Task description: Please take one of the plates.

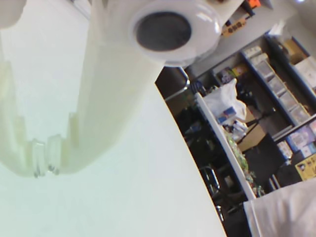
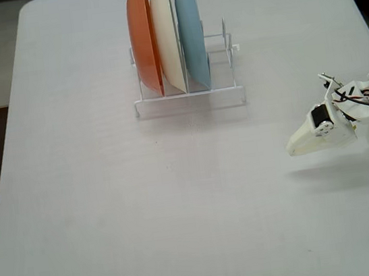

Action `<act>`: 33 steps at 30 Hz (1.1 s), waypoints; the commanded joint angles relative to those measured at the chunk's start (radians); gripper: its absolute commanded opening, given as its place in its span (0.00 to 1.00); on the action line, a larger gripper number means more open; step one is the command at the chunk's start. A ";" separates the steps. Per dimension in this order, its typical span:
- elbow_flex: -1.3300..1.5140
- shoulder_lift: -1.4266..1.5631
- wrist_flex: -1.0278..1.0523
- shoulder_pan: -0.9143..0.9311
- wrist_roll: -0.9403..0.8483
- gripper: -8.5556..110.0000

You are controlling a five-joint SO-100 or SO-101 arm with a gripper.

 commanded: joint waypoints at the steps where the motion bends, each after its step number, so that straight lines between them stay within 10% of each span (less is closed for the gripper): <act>1: -0.003 0.031 0.003 0.005 -0.006 0.07; 33: -0.003 0.031 0.003 -0.005 -0.012 0.07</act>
